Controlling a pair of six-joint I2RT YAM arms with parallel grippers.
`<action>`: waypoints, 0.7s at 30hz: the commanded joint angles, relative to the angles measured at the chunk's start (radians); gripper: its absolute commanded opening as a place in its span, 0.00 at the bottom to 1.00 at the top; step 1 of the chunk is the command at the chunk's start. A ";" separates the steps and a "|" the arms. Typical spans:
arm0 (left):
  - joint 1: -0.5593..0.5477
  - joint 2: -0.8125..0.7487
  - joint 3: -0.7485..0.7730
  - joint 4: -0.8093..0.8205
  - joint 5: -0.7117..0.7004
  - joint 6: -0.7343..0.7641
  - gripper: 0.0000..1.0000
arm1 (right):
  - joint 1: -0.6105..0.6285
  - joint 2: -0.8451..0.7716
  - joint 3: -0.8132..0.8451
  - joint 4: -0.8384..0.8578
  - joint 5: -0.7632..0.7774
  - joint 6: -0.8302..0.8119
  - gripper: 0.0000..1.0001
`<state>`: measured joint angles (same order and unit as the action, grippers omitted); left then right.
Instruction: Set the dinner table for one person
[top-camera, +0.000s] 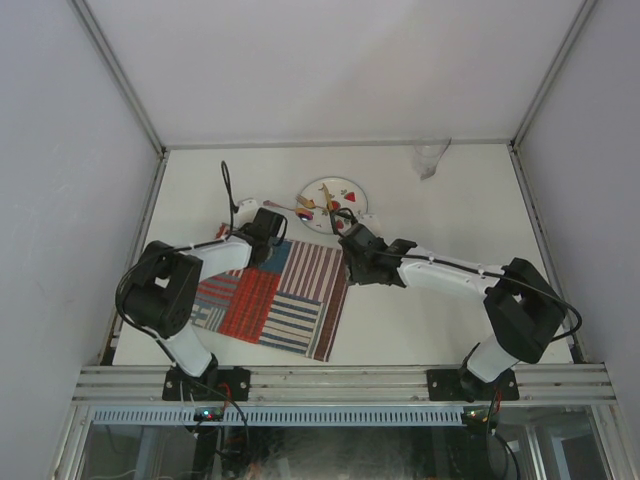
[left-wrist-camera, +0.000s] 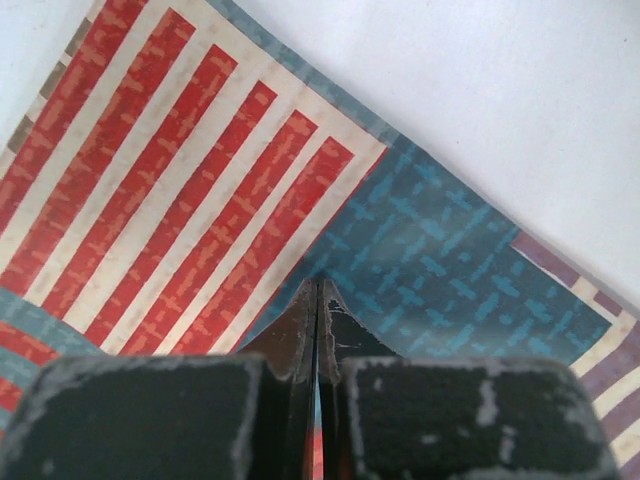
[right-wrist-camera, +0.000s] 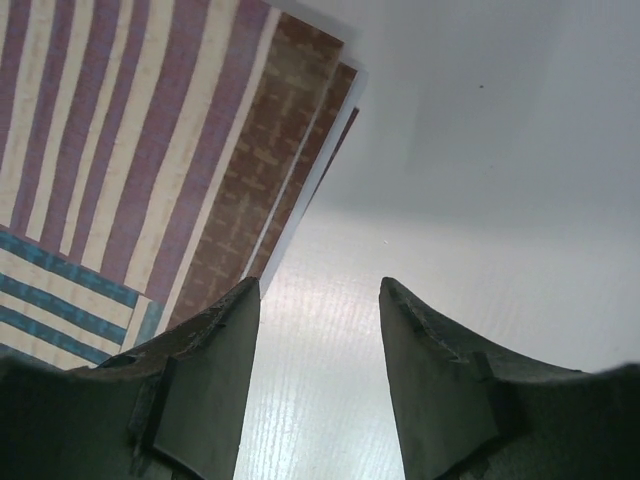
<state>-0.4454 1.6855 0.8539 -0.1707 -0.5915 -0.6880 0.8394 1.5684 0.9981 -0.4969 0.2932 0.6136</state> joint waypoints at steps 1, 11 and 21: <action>-0.030 -0.011 0.074 -0.113 -0.051 0.081 0.00 | 0.018 0.017 -0.017 0.101 -0.046 -0.003 0.52; -0.064 -0.181 0.037 -0.210 -0.134 0.100 0.23 | 0.031 0.143 -0.012 0.208 -0.103 0.014 0.52; -0.055 -0.147 -0.057 -0.131 -0.077 0.024 0.13 | -0.003 0.272 0.071 0.242 -0.184 -0.011 0.11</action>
<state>-0.5079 1.5692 0.8444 -0.3454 -0.6685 -0.6231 0.8555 1.7737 1.0191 -0.3012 0.1715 0.6163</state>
